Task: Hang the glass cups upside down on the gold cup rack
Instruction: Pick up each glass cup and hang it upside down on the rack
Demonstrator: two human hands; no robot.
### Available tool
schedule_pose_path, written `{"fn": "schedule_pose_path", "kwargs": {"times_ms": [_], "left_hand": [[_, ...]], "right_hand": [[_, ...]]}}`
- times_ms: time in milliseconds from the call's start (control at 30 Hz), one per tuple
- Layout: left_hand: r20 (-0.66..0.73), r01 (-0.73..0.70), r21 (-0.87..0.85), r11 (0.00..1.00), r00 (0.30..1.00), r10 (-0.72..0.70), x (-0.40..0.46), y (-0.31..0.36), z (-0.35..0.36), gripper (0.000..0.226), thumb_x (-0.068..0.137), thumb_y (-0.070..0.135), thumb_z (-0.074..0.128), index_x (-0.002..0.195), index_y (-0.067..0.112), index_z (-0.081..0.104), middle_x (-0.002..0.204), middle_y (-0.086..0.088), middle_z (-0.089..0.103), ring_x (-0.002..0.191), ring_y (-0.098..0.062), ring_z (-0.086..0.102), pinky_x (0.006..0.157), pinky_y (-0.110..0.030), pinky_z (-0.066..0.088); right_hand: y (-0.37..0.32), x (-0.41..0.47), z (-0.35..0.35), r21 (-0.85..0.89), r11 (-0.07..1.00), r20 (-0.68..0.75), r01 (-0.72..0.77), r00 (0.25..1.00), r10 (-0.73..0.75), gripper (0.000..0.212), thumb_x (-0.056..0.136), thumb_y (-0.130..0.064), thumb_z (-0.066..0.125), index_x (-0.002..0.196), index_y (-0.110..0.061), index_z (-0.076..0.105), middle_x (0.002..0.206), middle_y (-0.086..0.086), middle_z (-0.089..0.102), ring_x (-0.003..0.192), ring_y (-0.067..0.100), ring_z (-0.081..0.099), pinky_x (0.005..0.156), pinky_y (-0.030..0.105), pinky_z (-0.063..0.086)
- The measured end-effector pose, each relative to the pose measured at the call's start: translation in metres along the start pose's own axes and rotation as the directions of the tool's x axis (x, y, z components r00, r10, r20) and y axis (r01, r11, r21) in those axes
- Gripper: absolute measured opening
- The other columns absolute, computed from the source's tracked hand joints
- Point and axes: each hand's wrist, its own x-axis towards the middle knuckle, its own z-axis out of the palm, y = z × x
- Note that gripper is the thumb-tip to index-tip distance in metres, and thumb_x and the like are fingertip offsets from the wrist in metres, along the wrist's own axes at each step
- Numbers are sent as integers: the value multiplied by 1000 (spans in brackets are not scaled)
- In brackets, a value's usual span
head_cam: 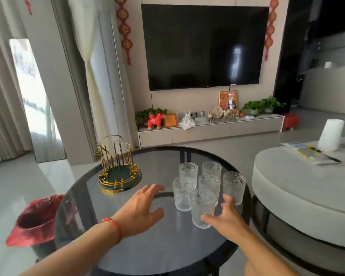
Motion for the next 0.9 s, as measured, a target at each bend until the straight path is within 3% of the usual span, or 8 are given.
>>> {"fn": "schedule_pose_path", "kwargs": {"times_ms": [133,233,333,467,533,700,800,900], "left_hand": [[-83,-98,-47,994,992,94,21,-2,28,46,92,30,61,136,33,50,130,10,57,110,-3,53,95,-25,51],[-147,-185,-126,975,975,166,37,-4,50,41,87,30,64,128,32,57,120,15,62,103,-3,57,85,-25,54],[-214,-204,-224,953,964,156,38,-4,66,38,84,34,69,122,30,60,111,13,64,97,-10,62,77,-24,55],[-161,-22,-581,813,983,-89,39,-1,71,43,82,51,65,117,26,63,99,1,66,85,-18,67,65,-37,63],[-36,40,-725,687,995,-96,40,2,69,53,81,59,64,123,27,60,106,-3,65,88,-18,68,67,-41,64],[7,-9,-770,638,1000,24,34,-3,51,72,69,58,80,131,30,54,121,3,69,114,-13,65,100,-38,53],[-43,-59,-770,635,998,41,32,-24,26,81,63,62,85,127,23,55,118,0,69,115,-20,65,98,-35,55],[-138,-57,-760,648,988,-75,33,-43,12,62,68,55,83,119,27,60,113,3,70,108,-21,68,87,-37,60]], "right_hand": [[2,20,8,-1,996,176,-88,981,86,104,65,-51,86,150,-27,31,148,-4,52,131,19,54,109,39,47],[5,31,9,-45,995,199,-93,975,100,106,65,-51,88,154,-29,34,154,-3,48,139,21,49,107,35,44],[0,26,4,-145,988,158,-52,985,75,92,57,-60,85,136,-35,45,140,-9,56,125,14,58,103,37,50],[-15,7,-3,-197,979,171,54,985,-20,67,56,-61,86,107,-38,50,110,-14,68,100,11,68,89,41,58],[-24,-2,0,-136,984,217,117,972,-86,66,59,-54,90,109,-37,52,109,-15,71,103,8,70,89,42,59],[-49,-16,24,14,959,257,282,926,-276,57,67,-47,90,113,-40,58,114,-19,71,104,3,67,81,15,54],[-69,-7,46,90,926,223,366,899,-377,58,70,-45,91,121,-36,64,116,-8,74,108,10,70,89,27,55],[-87,8,70,128,919,188,374,900,-392,56,74,-47,90,123,-36,64,118,-11,74,113,7,68,94,27,53]]}}
